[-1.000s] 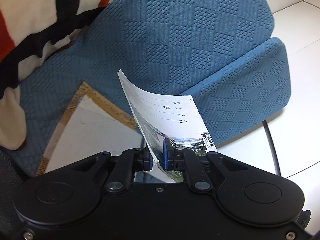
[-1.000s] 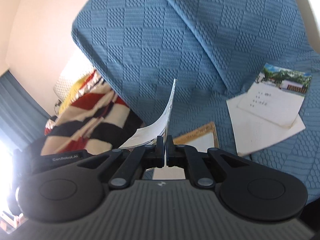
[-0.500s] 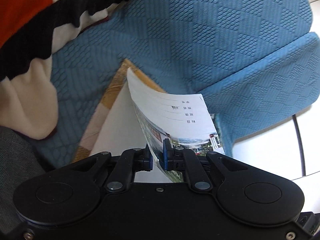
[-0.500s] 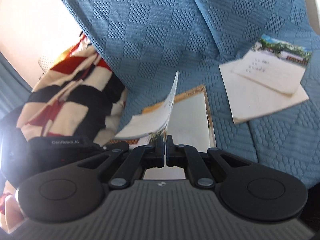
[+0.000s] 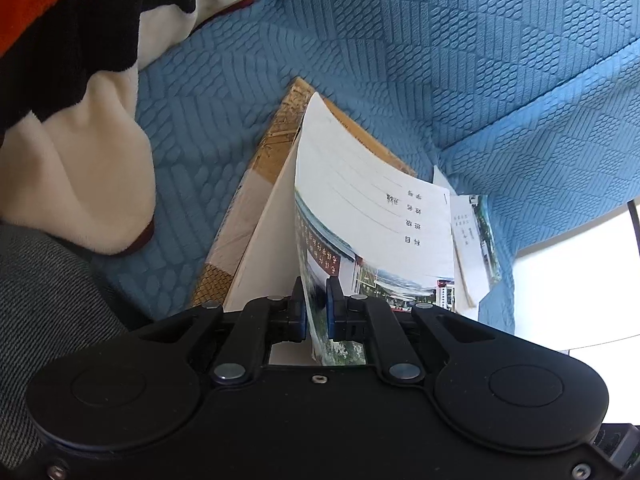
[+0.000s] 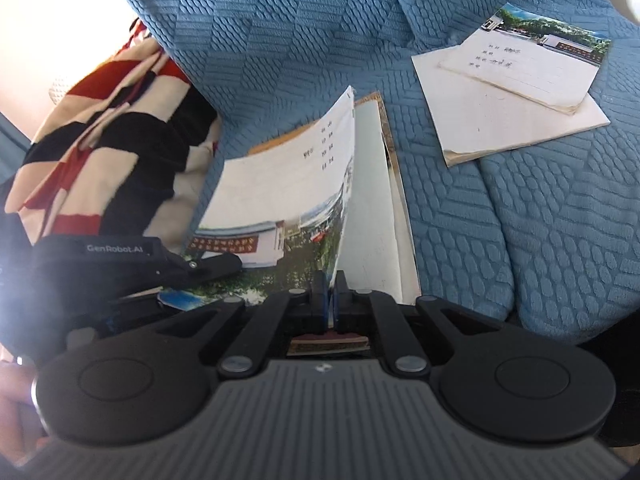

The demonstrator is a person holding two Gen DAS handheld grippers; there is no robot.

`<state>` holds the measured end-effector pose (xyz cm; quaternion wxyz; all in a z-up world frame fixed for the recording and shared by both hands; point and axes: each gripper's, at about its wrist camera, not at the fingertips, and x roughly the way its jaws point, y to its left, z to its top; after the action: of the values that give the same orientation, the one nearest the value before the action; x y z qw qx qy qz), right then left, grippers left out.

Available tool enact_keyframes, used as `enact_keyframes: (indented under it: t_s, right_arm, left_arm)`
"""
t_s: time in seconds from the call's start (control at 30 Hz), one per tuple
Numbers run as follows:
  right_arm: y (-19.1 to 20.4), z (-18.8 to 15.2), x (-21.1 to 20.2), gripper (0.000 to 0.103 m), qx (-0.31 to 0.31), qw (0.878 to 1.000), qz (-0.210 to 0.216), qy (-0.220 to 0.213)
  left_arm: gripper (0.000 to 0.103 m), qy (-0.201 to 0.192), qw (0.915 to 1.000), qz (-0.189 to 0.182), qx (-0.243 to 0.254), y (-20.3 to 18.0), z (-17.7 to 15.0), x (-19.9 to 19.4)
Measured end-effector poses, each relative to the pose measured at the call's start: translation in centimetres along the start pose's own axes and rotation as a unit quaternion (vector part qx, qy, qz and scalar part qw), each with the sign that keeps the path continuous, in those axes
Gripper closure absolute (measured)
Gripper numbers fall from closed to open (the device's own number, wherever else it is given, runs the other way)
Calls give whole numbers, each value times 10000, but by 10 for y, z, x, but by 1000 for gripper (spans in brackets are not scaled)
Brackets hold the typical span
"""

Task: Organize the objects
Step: 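Lower the envelopes and postcard onto the book stack and open both grippers, then lift both grippers up and away from the book stack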

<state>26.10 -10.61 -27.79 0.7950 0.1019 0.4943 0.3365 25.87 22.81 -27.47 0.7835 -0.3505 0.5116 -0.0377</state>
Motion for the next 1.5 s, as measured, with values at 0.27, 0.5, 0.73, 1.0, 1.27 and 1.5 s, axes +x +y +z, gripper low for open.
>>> enact_keyframes:
  t_s: [0.27, 0.5, 0.73, 1.0, 1.27, 1.5]
  right_arm:
    - [-4, 1, -2, 87, 265, 9995, -51, 173]
    - [0, 1, -21, 49, 211, 9993, -208, 229]
    - [8, 11, -59, 49, -187, 9994, -200, -187]
    - [23, 38, -113, 49, -634, 9937, -124, -913]
    - [28, 55, -168, 49, -848, 9868, -40, -1377]
    - [20, 54, -197, 49, -1100, 9803, -248, -1623]
  left_arm:
    - [83, -14, 9997, 116, 195, -6, -3, -1]
    - [42, -191, 9974, 461, 525, -21, -8, -17]
    - [30, -631, 9895, 818, 1009, -42, -20, -51]
    - [28, -1092, 9788, 577, 1636, -93, -32, -93]
    - [21, -1461, 9655, 280, 2139, -144, -49, -118]
    - [10, -1547, 9592, 95, 2363, -174, -67, -130]
